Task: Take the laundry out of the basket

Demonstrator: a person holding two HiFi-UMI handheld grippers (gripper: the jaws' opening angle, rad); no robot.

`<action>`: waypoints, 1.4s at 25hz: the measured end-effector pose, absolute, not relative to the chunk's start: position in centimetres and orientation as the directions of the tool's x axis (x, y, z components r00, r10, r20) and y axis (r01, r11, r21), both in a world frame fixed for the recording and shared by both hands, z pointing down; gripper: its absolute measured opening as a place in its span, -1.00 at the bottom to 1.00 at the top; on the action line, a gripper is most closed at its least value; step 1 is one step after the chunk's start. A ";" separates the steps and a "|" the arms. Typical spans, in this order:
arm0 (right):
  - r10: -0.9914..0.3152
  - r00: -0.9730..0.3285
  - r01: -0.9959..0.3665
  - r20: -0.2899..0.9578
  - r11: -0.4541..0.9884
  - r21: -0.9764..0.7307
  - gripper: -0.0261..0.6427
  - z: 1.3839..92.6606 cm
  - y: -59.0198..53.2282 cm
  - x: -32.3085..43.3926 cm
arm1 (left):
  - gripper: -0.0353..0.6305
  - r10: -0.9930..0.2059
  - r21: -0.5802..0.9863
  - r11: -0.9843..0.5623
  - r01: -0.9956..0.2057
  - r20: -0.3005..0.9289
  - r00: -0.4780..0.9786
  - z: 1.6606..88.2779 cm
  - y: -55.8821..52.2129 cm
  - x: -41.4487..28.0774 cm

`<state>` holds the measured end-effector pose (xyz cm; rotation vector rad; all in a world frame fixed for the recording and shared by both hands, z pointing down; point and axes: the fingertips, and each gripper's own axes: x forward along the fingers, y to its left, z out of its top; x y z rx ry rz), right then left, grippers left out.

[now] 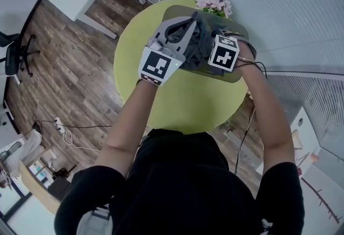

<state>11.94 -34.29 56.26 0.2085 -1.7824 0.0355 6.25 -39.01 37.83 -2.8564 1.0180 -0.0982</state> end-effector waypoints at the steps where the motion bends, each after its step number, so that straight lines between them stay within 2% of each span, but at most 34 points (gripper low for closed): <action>1: -0.131 -0.206 -0.165 0.970 0.981 0.098 0.20 55.6 -34.0 12.0 | -0.86 -0.633 -0.130 -0.769 -0.626 0.020 0.774 37.4 -38.5 6.2; 12: -0.275 -0.209 -0.246 0.938 0.944 0.222 0.20 49.4 -32.7 12.0 | -0.87 -0.617 -0.126 -0.778 -0.616 -0.029 0.786 34.2 -35.0 5.1; 18: -0.330 -0.228 -0.247 0.916 0.930 0.274 0.20 45.4 -31.6 11.5 | -0.86 -0.638 -0.148 -0.756 -0.638 -0.055 0.768 31.8 -32.6 4.3; 28: -0.323 -0.261 -0.196 0.910 0.940 0.278 0.21 40.4 -27.3 10.9 | -0.86 -0.689 -0.187 -0.697 -0.692 -0.091 0.719 27.3 -26.9 3.5; 35: -0.281 -0.299 -0.146 0.912 0.958 0.247 0.21 42.0 -21.5 9.6 | -0.87 -0.720 -0.180 -0.669 -0.721 -0.082 0.689 28.3 -21.7 3.1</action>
